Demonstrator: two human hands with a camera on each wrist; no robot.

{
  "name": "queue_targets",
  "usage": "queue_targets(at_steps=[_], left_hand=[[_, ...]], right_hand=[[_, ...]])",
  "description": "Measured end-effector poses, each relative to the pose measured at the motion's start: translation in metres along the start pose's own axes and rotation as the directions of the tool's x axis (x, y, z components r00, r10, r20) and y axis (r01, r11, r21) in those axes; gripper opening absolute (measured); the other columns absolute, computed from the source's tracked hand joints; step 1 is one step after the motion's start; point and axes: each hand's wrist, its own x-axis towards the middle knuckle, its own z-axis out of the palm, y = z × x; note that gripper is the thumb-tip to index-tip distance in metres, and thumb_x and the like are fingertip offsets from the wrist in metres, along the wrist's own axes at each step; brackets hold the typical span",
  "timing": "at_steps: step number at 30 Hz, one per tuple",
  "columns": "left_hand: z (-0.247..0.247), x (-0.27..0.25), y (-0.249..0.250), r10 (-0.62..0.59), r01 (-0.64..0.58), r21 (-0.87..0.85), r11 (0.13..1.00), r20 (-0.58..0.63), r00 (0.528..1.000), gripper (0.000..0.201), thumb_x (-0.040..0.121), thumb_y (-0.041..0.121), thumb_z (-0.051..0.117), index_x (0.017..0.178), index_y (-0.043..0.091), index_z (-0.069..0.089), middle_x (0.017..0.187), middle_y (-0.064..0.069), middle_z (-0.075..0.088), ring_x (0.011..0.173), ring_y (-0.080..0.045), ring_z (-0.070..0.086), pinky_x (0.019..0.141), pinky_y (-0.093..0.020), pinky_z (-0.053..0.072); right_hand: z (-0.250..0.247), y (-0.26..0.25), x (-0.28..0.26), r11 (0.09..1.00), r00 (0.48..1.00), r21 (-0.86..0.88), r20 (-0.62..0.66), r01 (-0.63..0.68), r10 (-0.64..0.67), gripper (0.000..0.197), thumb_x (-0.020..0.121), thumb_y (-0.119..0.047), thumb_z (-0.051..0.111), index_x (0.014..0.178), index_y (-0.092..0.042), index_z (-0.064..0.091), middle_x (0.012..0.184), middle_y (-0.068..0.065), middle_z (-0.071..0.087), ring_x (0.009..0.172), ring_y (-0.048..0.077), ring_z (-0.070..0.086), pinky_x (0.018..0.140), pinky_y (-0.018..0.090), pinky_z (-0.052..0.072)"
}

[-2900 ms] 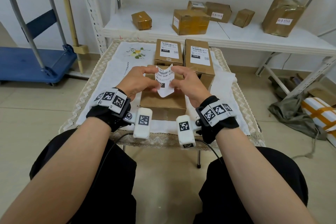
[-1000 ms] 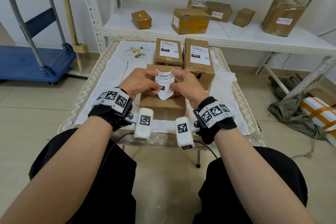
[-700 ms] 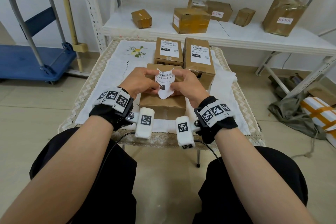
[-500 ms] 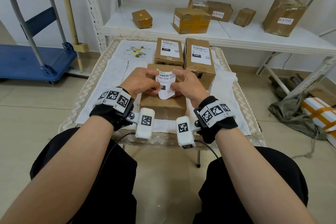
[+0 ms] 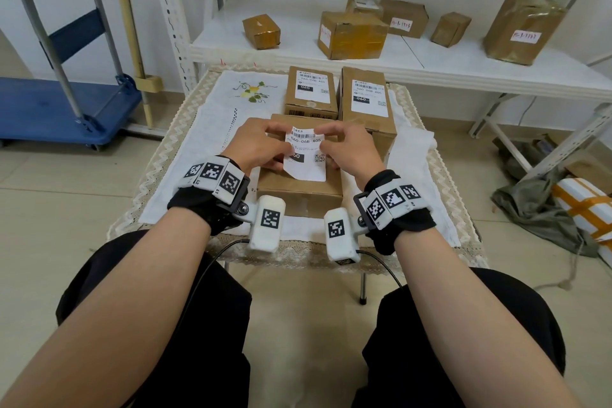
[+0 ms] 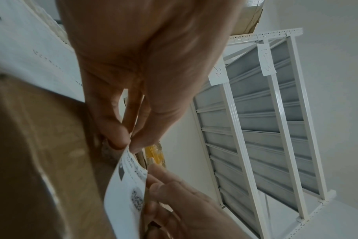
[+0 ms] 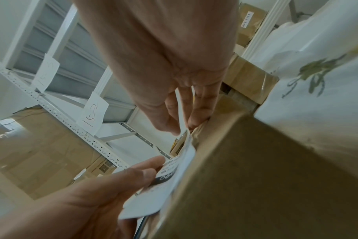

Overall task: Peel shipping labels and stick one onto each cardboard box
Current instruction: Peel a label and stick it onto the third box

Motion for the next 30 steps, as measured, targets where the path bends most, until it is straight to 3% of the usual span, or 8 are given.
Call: queue_targets(at_steps=[5, 12, 18, 22, 24, 26, 27, 30], left_hand=[[0.001, 0.002, -0.001, 0.037, -0.035, 0.051, 0.998, -0.035, 0.999, 0.046, 0.081, 0.004, 0.074, 0.124, 0.016, 0.064, 0.113, -0.003, 0.07, 0.072, -0.011, 0.069, 0.048, -0.018, 0.052], [0.0, 0.001, -0.001, 0.083, -0.072, 0.122, 0.99, -0.087, 0.993, 0.04, 0.08, 0.013, 0.076, 0.119, 0.02, 0.068, 0.112, 0.002, 0.07, 0.076, -0.008, 0.068, 0.055, -0.019, 0.057], [-0.003, 0.0, -0.002, 0.086, -0.075, 0.116, 0.99, -0.098, 0.991, 0.039, 0.082, 0.009, 0.075, 0.119, 0.015, 0.067, 0.111, 0.0, 0.071, 0.075, -0.008, 0.07, 0.05, -0.017, 0.054], [-0.005, 0.001, -0.003, 0.085, -0.076, 0.099, 0.992, -0.09, 0.992, 0.039, 0.082, 0.006, 0.074, 0.12, 0.012, 0.066, 0.112, -0.001, 0.07, 0.072, -0.01, 0.07, 0.05, -0.017, 0.054], [-0.006, 0.002, -0.003, 0.08, -0.072, 0.086, 0.994, -0.094, 0.992, 0.039, 0.082, 0.006, 0.074, 0.12, 0.011, 0.066, 0.112, -0.002, 0.069, 0.072, -0.013, 0.07, 0.05, -0.018, 0.054], [-0.006, 0.003, -0.003, 0.081, -0.074, 0.07, 0.995, -0.1, 0.992, 0.038, 0.082, 0.004, 0.073, 0.119, 0.01, 0.066, 0.109, -0.003, 0.069, 0.067, -0.013, 0.069, 0.049, -0.019, 0.055], [-0.006, 0.004, -0.004, 0.084, -0.078, 0.064, 0.995, -0.103, 0.991, 0.037, 0.082, 0.003, 0.072, 0.118, 0.01, 0.066, 0.108, -0.004, 0.069, 0.064, -0.013, 0.067, 0.048, -0.019, 0.054], [-0.007, 0.007, -0.004, 0.101, -0.093, 0.063, 0.994, -0.13, 0.986, 0.032, 0.082, 0.003, 0.071, 0.112, 0.01, 0.067, 0.103, -0.005, 0.069, 0.059, -0.014, 0.063, 0.05, -0.021, 0.054]], right_hand=[[-0.002, 0.001, 0.0, 1.0, 1.0, 0.003, 0.001, -0.01, 0.01, 0.024, 0.093, -0.004, 0.06, 0.112, -0.015, 0.069, 0.124, 0.003, 0.067, 0.109, 0.017, 0.063, 0.092, 0.033, 0.056], [-0.002, 0.005, 0.002, 1.0, 1.0, -0.022, -0.005, 0.016, -0.016, 0.024, 0.091, -0.005, 0.063, 0.111, -0.018, 0.07, 0.124, 0.001, 0.068, 0.102, 0.015, 0.063, 0.09, 0.03, 0.055], [0.0, 0.007, 0.003, 0.997, 1.0, -0.072, -0.003, 0.023, -0.023, 0.025, 0.091, -0.007, 0.065, 0.112, -0.018, 0.07, 0.132, 0.003, 0.062, 0.119, 0.014, 0.055, 0.098, 0.037, 0.054], [0.0, 0.007, 0.007, 0.997, 1.0, -0.075, -0.009, 0.024, -0.025, 0.023, 0.093, -0.011, 0.063, 0.113, -0.019, 0.07, 0.131, 0.005, 0.062, 0.109, 0.013, 0.056, 0.101, 0.037, 0.051], [-0.001, 0.007, 0.008, 0.996, 0.998, -0.078, -0.036, 0.042, -0.045, 0.02, 0.093, -0.017, 0.062, 0.111, -0.02, 0.07, 0.127, 0.006, 0.063, 0.102, 0.013, 0.057, 0.095, 0.032, 0.051], [-0.003, 0.009, 0.011, 0.994, 0.996, -0.093, -0.067, 0.056, -0.063, 0.018, 0.093, -0.021, 0.061, 0.109, -0.021, 0.07, 0.119, 0.008, 0.064, 0.099, 0.017, 0.06, 0.081, 0.025, 0.05], [-0.004, 0.011, 0.012, 0.994, 0.995, -0.093, -0.073, 0.058, -0.065, 0.018, 0.093, -0.024, 0.061, 0.108, -0.021, 0.069, 0.115, 0.008, 0.065, 0.1, 0.019, 0.062, 0.08, 0.026, 0.051], [-0.008, 0.013, 0.016, 0.99, 0.996, -0.128, -0.065, 0.057, -0.066, 0.02, 0.087, -0.039, 0.059, 0.102, -0.027, 0.064, 0.113, 0.005, 0.063, 0.11, 0.022, 0.058, 0.095, 0.041, 0.051]])
